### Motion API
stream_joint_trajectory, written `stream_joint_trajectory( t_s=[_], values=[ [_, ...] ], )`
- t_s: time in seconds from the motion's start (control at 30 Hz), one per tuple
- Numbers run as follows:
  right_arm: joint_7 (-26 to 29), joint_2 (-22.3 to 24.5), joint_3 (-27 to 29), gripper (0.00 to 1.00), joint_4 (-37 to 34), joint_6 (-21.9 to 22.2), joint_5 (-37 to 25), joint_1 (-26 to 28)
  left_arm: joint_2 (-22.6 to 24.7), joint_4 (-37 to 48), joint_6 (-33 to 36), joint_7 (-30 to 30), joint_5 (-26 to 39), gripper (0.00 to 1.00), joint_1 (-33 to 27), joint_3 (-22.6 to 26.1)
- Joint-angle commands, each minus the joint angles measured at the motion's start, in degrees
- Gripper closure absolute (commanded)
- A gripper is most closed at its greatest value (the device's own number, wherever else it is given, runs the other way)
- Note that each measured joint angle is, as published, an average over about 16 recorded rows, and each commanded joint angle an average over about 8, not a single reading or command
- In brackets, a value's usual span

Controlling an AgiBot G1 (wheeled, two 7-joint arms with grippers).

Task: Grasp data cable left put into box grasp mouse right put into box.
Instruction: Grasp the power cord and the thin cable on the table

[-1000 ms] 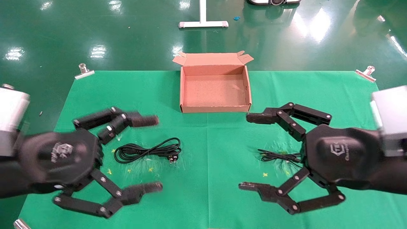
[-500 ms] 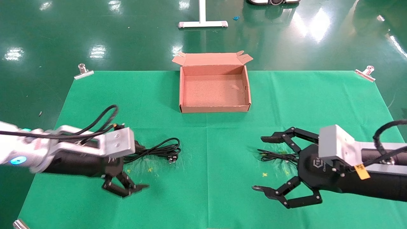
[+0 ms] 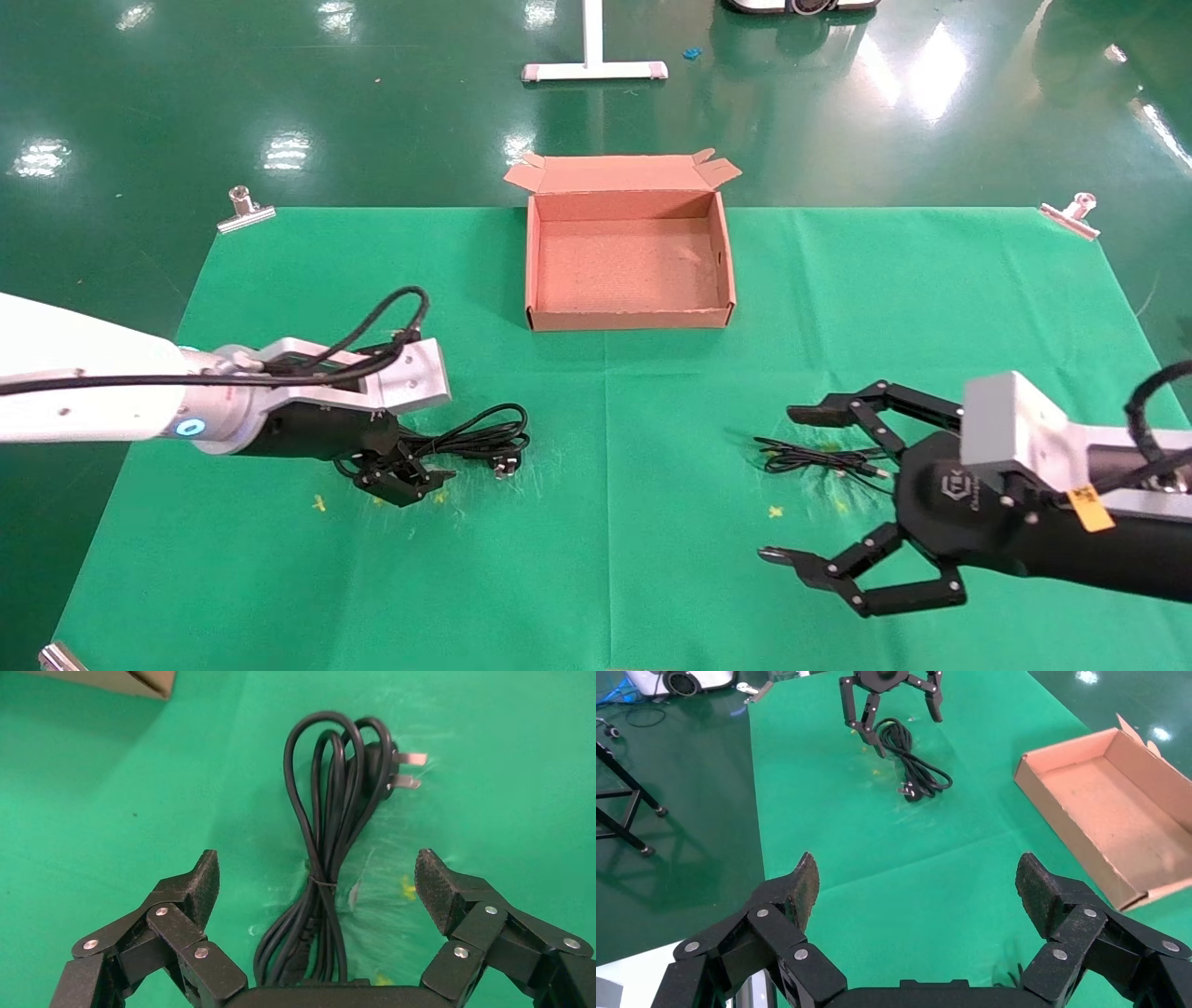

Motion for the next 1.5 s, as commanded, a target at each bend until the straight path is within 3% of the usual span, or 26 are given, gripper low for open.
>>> stream_joint_trajectory(
  t_s=[0.03, 0.47, 1.03, 1.3, 1.5],
  values=[
    [-0.1, 0.4, 0.2, 0.00, 0.0, 0.1, 0.2, -0.4, 0.9, 0.1, -0.5, -0.2, 1.5, 0.00, 0.1, 0.6],
    [-0.6, 1.9, 1.1, 0.00, -0.1, 0.1, 1.0, -1.3, 3.3, 0.0, -3.8, -2.7, 9.8, 0.00, 1.3, 2.8],
    [-1.5, 3.1, 1.4, 0.00, 0.1, 1.5, -0.5, -2.1, 4.2, -0.1, -5.5, -4.2, 13.6, 0.00, 2.4, 3.7],
    [-3.8, 2.6, -0.9, 0.00, 0.6, 6.6, -11.4, -1.2, 4.2, -0.1, -5.4, -4.2, 13.9, 0.00, 2.3, 3.8],
    [-0.9, -0.3, -4.5, 0.00, 0.3, 11.4, -22.7, 0.7, 4.2, -0.1, -5.4, -4.2, 13.9, 0.00, 2.3, 3.8]
  ],
)
